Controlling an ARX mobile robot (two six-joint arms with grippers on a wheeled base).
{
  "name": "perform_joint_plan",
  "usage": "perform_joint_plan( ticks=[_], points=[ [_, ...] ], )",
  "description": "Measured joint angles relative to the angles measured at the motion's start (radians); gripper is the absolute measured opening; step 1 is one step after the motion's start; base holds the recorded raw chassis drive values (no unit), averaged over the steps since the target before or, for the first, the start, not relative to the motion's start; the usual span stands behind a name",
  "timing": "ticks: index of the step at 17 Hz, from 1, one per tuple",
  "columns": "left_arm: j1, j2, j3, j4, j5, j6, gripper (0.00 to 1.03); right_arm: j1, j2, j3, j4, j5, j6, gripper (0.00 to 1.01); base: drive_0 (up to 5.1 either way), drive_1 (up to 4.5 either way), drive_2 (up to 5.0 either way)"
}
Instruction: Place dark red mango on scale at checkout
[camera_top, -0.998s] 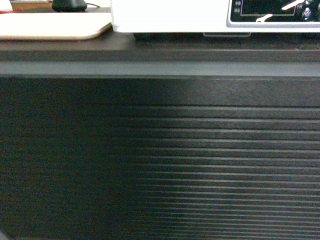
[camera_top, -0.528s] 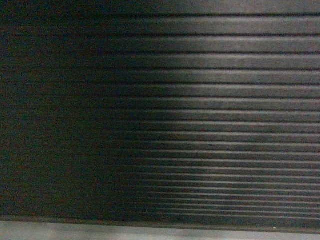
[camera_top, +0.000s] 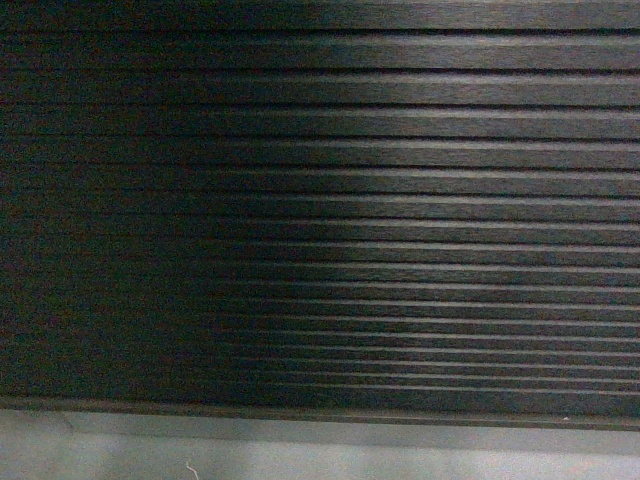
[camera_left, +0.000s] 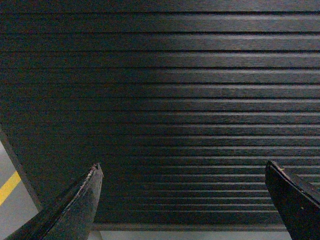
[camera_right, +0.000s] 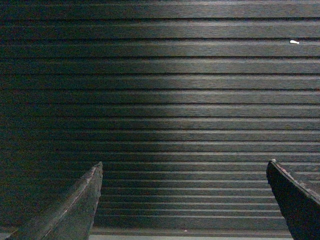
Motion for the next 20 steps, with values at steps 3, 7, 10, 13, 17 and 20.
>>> perform_joint_plan(
  ticks=[3,7,10,13,17,20],
  points=[
    [0.000,0.000,0.000,0.000,0.000,0.000,0.98,0.000,0.000,0.000,0.001,0.000,0.000,0.98,0.0,0.00,0.0],
    [0.000,0.000,0.000,0.001,0.000,0.000,0.98,0.000,0.000,0.000,0.000,0.000,0.000,0.98,0.0,0.00,0.0],
    [0.000,0.000,0.000,0.001,0.000,0.000,0.98,0.000,0.000,0.000,0.001,0.000,0.000,0.98,0.0,0.00,0.0],
    [0.000,0.000,0.000,0.000,0.000,0.000,0.98,0.000,0.000,0.000,0.001,0.000,0.000,0.98,0.0,0.00,0.0],
    [0.000,0.000,0.000,0.001,0.000,0.000,0.98,0.000,0.000,0.000,0.000,0.000,0.000,0.98,0.0,0.00,0.0],
    [0.000,0.000,0.000,0.001,0.000,0.000,0.98,0.000,0.000,0.000,0.000,0.000,0.000,0.98,0.0,0.00,0.0]
  ],
)
